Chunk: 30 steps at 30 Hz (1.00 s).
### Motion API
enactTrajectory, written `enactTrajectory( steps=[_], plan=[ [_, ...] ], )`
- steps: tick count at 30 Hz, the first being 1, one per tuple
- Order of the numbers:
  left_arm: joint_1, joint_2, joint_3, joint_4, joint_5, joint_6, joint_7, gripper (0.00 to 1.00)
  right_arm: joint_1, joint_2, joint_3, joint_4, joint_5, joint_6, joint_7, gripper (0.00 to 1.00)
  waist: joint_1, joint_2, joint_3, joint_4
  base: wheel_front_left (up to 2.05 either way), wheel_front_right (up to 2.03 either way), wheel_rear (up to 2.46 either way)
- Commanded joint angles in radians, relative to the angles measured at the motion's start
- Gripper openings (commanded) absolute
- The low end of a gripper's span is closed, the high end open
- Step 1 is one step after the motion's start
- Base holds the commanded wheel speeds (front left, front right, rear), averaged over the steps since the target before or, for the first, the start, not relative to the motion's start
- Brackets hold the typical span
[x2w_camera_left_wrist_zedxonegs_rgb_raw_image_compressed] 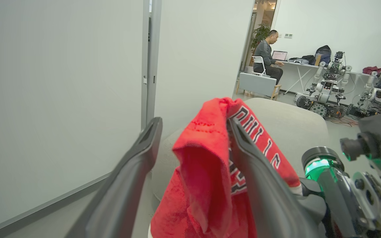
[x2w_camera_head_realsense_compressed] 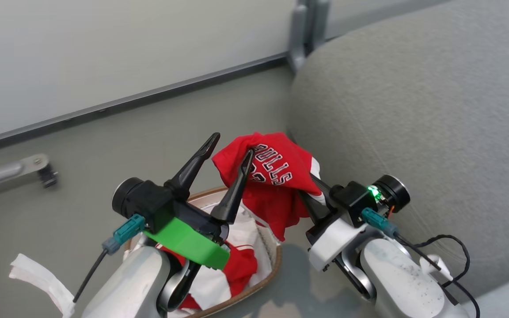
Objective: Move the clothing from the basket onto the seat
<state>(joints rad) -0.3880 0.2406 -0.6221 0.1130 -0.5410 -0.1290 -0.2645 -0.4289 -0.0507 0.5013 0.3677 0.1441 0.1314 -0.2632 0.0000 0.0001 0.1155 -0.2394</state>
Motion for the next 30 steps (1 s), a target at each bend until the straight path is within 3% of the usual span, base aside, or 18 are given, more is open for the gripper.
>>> enactTrajectory(
  steps=[1,6,10,19,25,30],
  plan=[
    [0.013,0.008,-0.002,-0.002,0.014,-0.003,0.000,1.00,0.017,-0.001,-0.012,-0.013,-0.006,-0.001,-0.002,0.00,0.0000,-0.0001,0.040,-0.170,0.00,0.00,0.00],
    [0.022,0.017,-0.003,-0.003,0.020,-0.003,0.000,1.00,0.053,-0.001,-0.053,-0.053,0.001,-0.001,-0.002,0.00,0.0000,-0.0001,0.059,-0.289,0.00,0.00,0.00],
    [-0.013,0.014,-0.045,0.002,0.006,-0.003,0.000,1.00,0.094,-0.001,-0.121,-0.094,-0.022,-0.001,-0.002,0.00,0.0000,-0.0001,0.086,-0.308,0.00,0.00,0.00],
    [-0.052,0.054,-0.108,0.015,-0.019,-0.003,0.000,1.00,0.066,-0.001,-0.236,-0.147,-0.090,-0.001,-0.002,0.00,0.0000,-0.0001,0.156,-0.316,0.00,0.00,0.00],
    [-0.038,0.110,-0.079,-0.006,-0.008,-0.003,0.000,1.00,-0.117,-0.031,-0.297,-0.094,-0.124,-0.001,-0.002,0.00,0.0000,-0.0001,0.239,-0.308,0.00,0.00,0.00],
    [-0.064,0.140,-0.089,-0.037,-0.008,-0.003,0.000,1.00,-0.284,-0.085,-0.369,-0.028,-0.170,-0.001,-0.002,0.00,0.0000,-0.0001,0.322,-0.243,0.00,0.00,0.00]
  ],
)
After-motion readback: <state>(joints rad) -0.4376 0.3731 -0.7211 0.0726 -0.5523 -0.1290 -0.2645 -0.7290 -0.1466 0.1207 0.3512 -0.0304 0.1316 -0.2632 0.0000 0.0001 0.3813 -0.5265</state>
